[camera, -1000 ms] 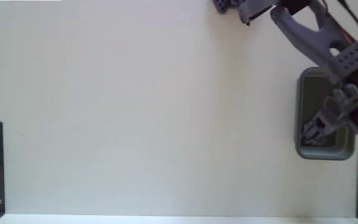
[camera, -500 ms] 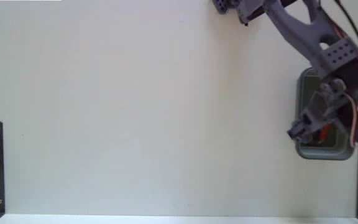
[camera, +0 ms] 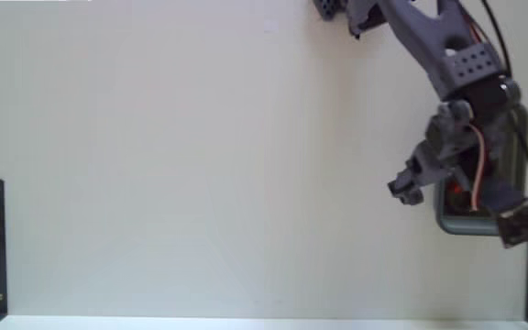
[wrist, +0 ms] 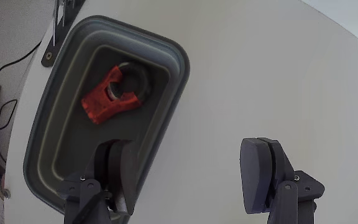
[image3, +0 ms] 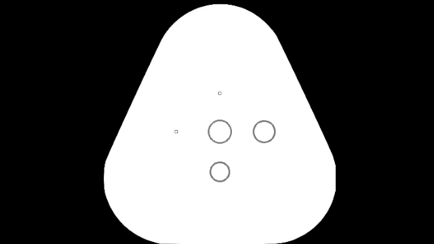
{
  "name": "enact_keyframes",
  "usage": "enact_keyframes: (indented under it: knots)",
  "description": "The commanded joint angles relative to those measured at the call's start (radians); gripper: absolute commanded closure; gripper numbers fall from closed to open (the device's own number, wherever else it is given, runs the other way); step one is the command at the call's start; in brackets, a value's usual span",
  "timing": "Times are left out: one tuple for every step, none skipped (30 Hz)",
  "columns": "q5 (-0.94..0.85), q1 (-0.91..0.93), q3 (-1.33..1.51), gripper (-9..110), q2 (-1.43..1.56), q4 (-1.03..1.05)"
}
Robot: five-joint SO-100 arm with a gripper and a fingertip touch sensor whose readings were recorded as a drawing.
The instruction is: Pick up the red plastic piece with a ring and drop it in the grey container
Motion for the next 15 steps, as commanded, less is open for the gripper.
enact_keyframes:
  knots:
    - [0.005, 0.04, 0.034, -9, 0.117, 0.017]
    - [0.005, 0.052, 0.05, -9, 0.133, 0.017]
    - [0.005, 0.06, 0.06, -9, 0.144, 0.017]
    - [0.005, 0.072, 0.076, -9, 0.16, 0.017]
    - [0.005, 0.085, 0.093, -9, 0.177, 0.017]
    - [0.005, 0.093, 0.103, -9, 0.187, 0.017]
    - [0.005, 0.105, 0.119, -9, 0.203, 0.017]
    - [0.005, 0.118, 0.135, -9, 0.219, 0.017]
    - [0.005, 0.126, 0.146, -9, 0.23, 0.017]
    - [0.005, 0.138, 0.162, -9, 0.246, 0.017]
    - [0.005, 0.15, 0.177, -9, 0.262, 0.018]
    - [0.005, 0.158, 0.188, -9, 0.273, 0.018]
    - [0.005, 0.17, 0.203, -9, 0.288, 0.018]
    - [0.005, 0.182, 0.219, -9, 0.304, 0.018]
    - [0.005, 0.19, 0.229, -9, 0.314, 0.018]
